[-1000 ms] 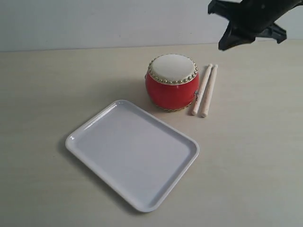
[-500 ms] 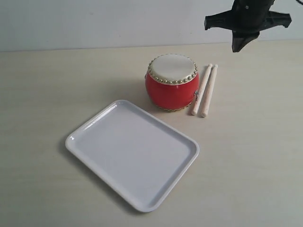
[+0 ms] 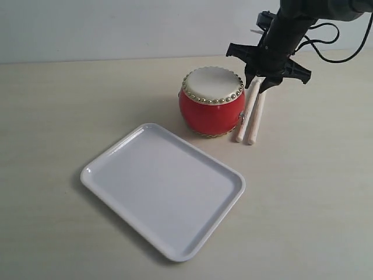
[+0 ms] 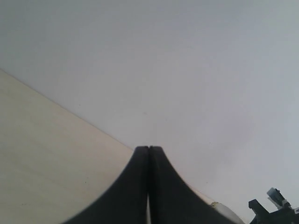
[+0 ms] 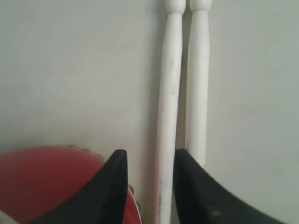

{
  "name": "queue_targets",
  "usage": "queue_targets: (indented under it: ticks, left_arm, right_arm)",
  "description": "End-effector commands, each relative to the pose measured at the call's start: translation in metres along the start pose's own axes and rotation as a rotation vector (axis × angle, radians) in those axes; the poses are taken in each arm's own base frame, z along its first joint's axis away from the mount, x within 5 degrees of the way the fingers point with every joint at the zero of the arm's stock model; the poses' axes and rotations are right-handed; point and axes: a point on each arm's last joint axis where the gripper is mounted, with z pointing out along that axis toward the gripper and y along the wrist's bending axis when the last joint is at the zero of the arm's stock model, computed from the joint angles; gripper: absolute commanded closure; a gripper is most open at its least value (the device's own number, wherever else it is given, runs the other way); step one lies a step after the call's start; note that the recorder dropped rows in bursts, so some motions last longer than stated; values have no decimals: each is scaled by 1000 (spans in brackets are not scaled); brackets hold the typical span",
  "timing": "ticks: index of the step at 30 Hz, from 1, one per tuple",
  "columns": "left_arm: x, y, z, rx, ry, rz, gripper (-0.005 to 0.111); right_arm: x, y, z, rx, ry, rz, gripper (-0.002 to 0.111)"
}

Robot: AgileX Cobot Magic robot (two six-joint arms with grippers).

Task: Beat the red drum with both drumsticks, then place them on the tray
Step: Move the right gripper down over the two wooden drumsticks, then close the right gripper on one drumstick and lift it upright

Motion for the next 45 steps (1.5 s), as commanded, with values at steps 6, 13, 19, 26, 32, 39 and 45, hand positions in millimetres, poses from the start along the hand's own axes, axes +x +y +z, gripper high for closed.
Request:
queue_targets:
  ticks: [6, 13, 19, 26, 32, 39, 45]
  left_arm:
    - [0, 0, 0, 3, 4, 7, 107]
    - [0, 0, 0, 3, 4, 7, 107]
    - [0, 0, 0, 3, 4, 7, 107]
    - [0, 0, 0, 4, 3, 10, 107]
    - [0, 0, 0, 4, 3, 10, 107]
    - [0, 0, 0, 1, 5, 8, 107]
    - [0, 0, 0, 1, 5, 12, 107]
  right_arm:
    - [-15, -9, 20, -21, -4, 58, 74]
    - [-17, -10, 31, -31, -37, 56, 74]
    - [-17, -12, 38, -16, -43, 43, 74]
    - [-17, -13, 41, -11, -45, 39, 74]
    - [-16, -14, 47, -11, -34, 46, 74]
    - [-17, -14, 47, -17, -51, 45, 74]
    - [-16, -15, 52, -12, -39, 48, 74]
